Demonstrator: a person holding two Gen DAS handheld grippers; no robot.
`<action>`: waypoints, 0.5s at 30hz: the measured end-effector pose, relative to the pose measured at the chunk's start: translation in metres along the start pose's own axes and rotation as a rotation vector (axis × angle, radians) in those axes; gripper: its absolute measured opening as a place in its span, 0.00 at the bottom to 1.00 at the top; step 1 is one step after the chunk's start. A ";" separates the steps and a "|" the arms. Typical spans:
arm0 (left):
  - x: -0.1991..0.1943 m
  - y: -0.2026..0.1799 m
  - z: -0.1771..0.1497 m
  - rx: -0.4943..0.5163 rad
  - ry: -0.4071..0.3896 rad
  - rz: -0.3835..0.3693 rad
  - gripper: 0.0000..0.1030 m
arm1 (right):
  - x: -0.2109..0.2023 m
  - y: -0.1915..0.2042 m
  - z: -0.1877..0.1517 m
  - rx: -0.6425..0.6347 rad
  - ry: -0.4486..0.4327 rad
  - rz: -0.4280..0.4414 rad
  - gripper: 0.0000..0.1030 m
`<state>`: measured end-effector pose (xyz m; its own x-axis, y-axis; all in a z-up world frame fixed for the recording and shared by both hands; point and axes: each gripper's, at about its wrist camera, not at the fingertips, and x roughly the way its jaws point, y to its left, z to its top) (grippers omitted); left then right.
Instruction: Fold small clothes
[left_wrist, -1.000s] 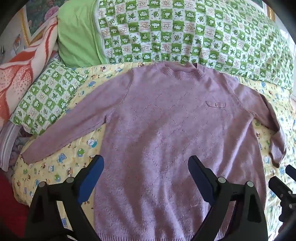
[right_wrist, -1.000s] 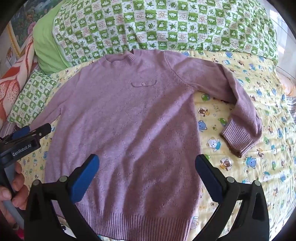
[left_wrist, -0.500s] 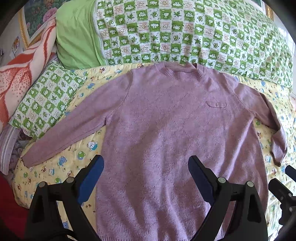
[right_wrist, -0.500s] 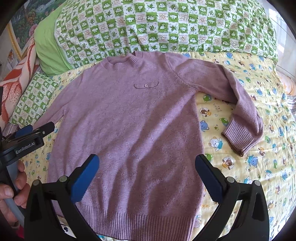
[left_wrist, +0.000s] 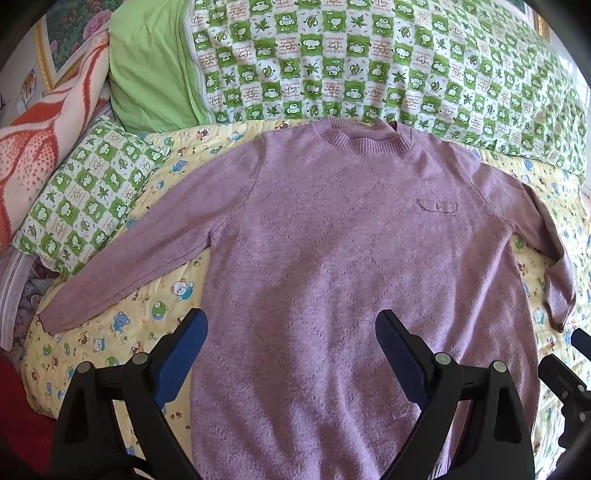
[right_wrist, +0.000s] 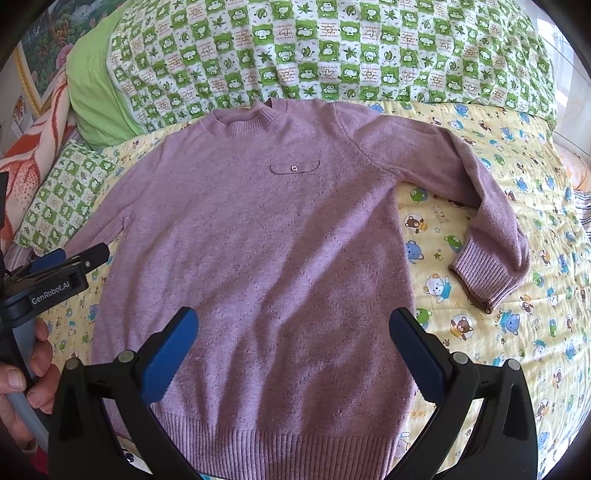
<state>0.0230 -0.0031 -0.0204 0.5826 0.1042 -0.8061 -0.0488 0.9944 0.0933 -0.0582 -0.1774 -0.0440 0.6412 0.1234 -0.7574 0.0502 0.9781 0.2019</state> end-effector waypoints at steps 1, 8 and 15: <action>0.001 0.000 0.000 0.000 0.001 -0.001 0.90 | 0.000 0.000 0.000 -0.001 0.000 -0.001 1.00; 0.003 0.001 0.000 -0.006 0.004 -0.009 0.90 | 0.001 0.000 0.001 0.002 0.001 -0.005 1.00; 0.004 0.000 0.000 -0.002 0.007 -0.012 0.90 | 0.001 -0.001 0.001 0.002 0.003 -0.002 1.00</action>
<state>0.0248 -0.0026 -0.0236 0.5772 0.0921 -0.8114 -0.0433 0.9957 0.0822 -0.0569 -0.1783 -0.0447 0.6389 0.1216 -0.7596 0.0533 0.9781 0.2014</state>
